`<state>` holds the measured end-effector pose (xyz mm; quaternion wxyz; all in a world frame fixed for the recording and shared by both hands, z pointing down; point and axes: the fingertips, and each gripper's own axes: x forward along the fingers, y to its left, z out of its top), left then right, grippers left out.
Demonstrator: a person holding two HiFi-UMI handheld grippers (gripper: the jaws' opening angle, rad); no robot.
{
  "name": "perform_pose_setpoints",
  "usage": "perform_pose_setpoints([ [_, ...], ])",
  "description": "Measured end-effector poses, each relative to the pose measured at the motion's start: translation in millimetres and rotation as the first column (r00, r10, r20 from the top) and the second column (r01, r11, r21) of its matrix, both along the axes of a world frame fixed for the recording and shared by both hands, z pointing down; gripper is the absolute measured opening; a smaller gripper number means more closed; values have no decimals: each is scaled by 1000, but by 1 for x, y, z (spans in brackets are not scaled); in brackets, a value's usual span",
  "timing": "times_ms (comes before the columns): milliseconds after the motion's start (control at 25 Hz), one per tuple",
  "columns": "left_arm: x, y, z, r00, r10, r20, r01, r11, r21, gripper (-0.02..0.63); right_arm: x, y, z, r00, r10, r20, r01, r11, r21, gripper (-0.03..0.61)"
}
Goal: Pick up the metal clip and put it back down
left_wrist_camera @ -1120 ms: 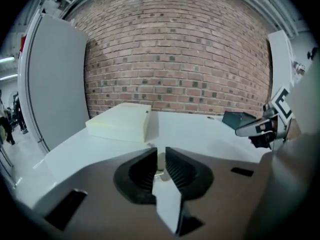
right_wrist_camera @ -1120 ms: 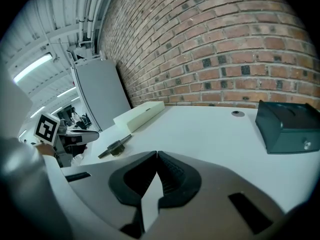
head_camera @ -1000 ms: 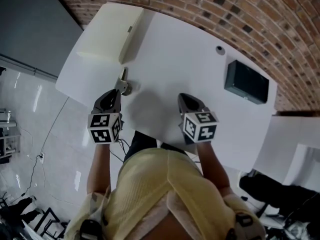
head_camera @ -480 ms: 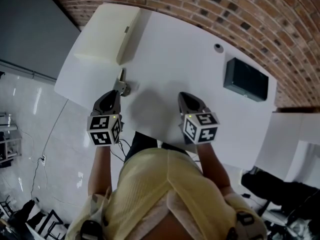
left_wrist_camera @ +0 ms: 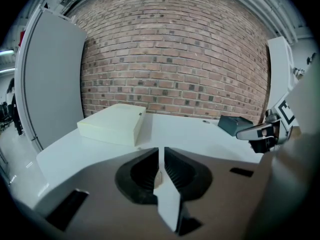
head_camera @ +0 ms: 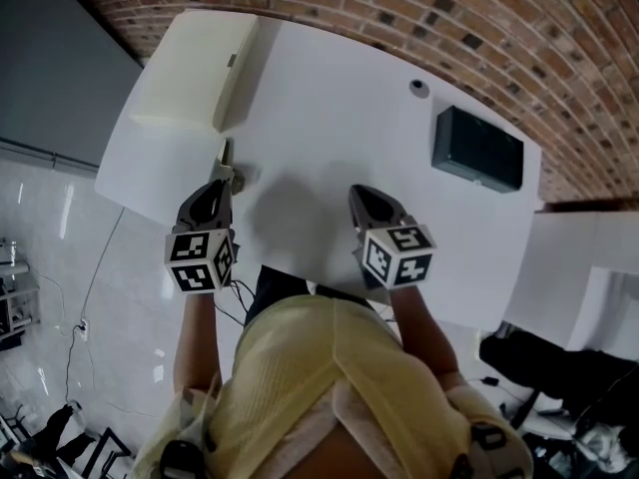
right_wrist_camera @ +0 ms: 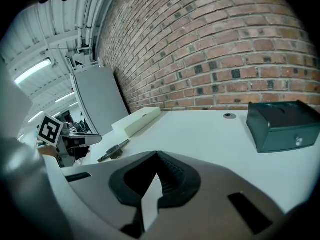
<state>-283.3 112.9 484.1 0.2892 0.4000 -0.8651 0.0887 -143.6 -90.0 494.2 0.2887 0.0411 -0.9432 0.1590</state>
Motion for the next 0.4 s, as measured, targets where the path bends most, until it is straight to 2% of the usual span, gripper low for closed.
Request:
perform_pose_setpoints([
  [400,9,-13,-5,1000,11,2,-11,1000,6,35,0,-5,-4,1000,0,25,0,1000,-14,3],
])
